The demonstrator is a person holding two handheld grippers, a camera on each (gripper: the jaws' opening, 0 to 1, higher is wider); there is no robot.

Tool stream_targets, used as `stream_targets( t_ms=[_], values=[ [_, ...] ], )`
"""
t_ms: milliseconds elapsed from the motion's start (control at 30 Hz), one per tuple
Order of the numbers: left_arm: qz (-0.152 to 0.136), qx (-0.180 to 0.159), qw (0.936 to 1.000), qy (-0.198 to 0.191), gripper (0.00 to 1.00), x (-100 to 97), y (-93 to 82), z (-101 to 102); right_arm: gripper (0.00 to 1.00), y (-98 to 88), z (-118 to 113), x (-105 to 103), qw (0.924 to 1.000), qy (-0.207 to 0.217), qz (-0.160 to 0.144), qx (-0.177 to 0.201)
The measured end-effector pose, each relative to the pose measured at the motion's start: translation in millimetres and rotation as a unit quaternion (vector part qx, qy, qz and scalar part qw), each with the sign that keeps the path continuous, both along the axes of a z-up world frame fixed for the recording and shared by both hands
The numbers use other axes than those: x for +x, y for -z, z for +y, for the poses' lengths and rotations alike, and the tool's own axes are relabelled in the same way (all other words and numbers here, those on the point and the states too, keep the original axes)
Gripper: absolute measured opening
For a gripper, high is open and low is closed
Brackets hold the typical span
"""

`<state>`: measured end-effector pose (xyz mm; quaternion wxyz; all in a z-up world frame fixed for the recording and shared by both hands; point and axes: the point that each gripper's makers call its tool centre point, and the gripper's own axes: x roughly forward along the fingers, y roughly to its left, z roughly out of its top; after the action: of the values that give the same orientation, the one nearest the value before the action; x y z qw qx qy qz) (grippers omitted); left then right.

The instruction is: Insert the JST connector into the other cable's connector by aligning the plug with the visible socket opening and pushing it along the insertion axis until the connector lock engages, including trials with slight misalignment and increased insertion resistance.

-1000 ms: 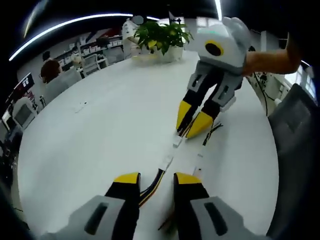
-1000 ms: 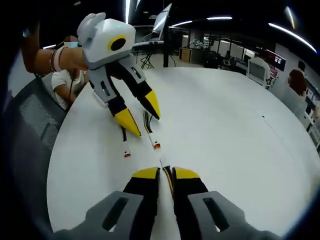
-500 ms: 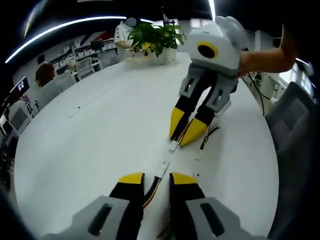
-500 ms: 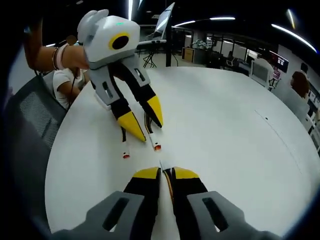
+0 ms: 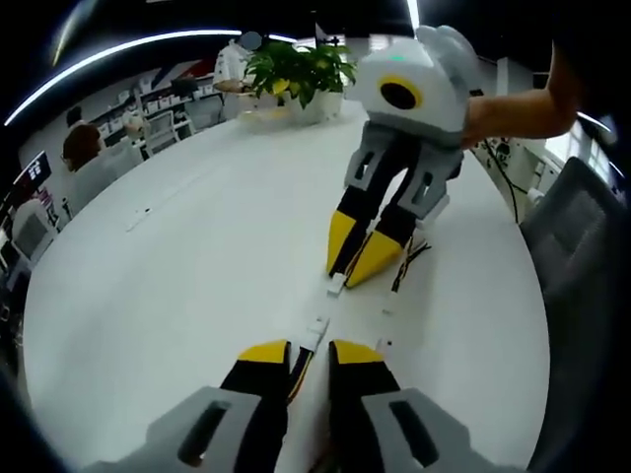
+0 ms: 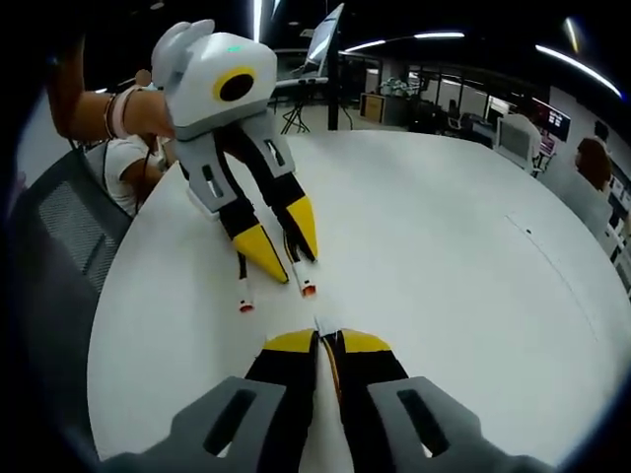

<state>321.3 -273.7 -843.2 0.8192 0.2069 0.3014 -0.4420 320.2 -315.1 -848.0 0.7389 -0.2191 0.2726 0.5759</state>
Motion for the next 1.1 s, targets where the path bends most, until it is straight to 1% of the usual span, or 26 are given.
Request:
stream_targets(
  t_ms=[300,500,633,700,1033,1100],
  values=[
    [-0.001,0.001,1.0,0.007,0.06,1.9,1.7,0.6,0.05,0.3,-0.3,4.5,1.0,0.005,0.001,0.006],
    [0.001,-0.004,0.9999,0.01,0.05,2.7,2.6,-2.4,0.05,0.9,-0.3,5.4,0.9999,0.009,0.005,0.008],
    [0.0,-0.007,0.9999,0.015,0.02,3.1,3.4,-4.5,0.05,1.7,0.3,4.1,0.9999,0.005,0.006,0.009],
    [0.005,-0.01,0.9998,0.015,0.02,2.7,4.1,-5.0,0.05,1.8,0.3,3.3,0.9999,0.003,0.008,0.01],
    [0.009,-0.015,0.9998,0.012,0.01,3.3,4.3,-4.8,0.05,2.0,-0.2,0.5,0.9998,-0.004,0.015,0.016],
    [0.002,-0.015,0.9998,0.012,0.01,4.6,4.0,-4.9,0.05,2.2,-0.1,0.6,0.9997,-0.005,0.017,0.017]
  ],
)
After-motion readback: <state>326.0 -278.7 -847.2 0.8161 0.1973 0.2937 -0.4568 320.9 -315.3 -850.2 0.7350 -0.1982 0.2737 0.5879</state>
